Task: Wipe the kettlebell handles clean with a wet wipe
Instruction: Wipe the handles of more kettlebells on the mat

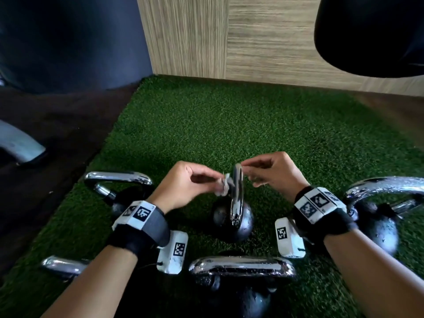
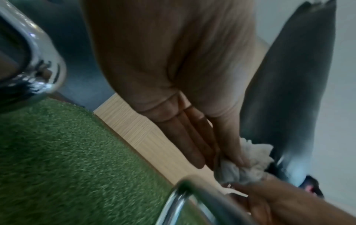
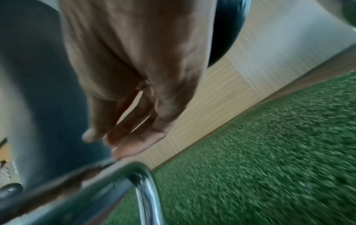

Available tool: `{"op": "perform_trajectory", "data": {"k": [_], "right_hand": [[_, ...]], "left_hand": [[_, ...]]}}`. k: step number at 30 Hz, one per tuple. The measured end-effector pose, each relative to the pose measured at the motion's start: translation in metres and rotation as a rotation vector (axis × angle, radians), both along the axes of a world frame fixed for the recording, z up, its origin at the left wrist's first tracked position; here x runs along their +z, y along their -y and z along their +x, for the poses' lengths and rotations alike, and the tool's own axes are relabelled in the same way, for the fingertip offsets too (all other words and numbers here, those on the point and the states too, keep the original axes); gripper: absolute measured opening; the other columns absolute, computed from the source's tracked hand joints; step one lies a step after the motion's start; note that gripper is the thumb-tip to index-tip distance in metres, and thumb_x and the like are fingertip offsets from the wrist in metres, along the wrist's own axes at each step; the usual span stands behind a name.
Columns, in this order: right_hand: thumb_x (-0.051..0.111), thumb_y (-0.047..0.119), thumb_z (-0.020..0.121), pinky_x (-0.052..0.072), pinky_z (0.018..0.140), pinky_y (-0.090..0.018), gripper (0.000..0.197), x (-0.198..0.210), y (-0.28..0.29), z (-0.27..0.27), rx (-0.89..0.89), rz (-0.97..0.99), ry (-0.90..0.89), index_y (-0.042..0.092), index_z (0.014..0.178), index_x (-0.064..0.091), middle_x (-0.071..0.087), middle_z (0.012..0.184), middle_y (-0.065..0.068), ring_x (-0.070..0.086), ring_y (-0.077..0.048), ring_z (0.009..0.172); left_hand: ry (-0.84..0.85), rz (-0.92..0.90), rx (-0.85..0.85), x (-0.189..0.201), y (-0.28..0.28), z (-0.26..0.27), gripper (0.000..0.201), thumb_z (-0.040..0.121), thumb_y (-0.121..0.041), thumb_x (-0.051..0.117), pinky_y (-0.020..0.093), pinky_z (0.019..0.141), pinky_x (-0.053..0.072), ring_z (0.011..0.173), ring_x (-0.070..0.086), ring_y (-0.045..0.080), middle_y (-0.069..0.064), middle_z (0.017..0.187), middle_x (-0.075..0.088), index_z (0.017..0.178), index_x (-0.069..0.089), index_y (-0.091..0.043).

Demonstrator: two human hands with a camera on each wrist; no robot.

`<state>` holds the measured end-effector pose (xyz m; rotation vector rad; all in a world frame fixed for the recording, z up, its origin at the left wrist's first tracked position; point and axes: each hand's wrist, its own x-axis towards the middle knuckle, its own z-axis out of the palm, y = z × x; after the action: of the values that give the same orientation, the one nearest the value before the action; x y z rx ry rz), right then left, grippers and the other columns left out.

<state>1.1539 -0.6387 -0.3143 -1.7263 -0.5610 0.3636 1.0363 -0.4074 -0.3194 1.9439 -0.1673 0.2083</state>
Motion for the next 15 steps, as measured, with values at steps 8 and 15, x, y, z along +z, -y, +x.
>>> {"op": "perform_trajectory", "data": {"k": [8,15], "right_hand": [[0.075,0.010,0.083,0.062,0.081,-0.047,0.036,0.027,-0.017,-0.019,0.160,0.215,-0.226,-0.002,0.116,0.071,0.076,0.108,-0.017,0.074,-0.035,0.099],[0.080,0.002,0.071,0.063,0.073,-0.032,0.039,0.017,-0.014,-0.012,0.128,0.297,-0.343,-0.002,0.110,0.073,0.076,0.104,-0.020,0.076,-0.030,0.088]], "left_hand": [[0.096,-0.010,0.100,0.027,0.005,0.015,0.029,0.072,-0.037,0.088,0.019,0.082,0.057,0.095,0.075,0.007,-0.009,0.098,0.079,0.095,0.071,-0.039],[-0.072,-0.197,-0.029,0.021,0.015,0.015,0.052,0.086,0.010,0.073,0.022,0.082,0.056,0.099,0.076,0.015,0.001,0.109,0.079,0.113,0.047,-0.026]]}}
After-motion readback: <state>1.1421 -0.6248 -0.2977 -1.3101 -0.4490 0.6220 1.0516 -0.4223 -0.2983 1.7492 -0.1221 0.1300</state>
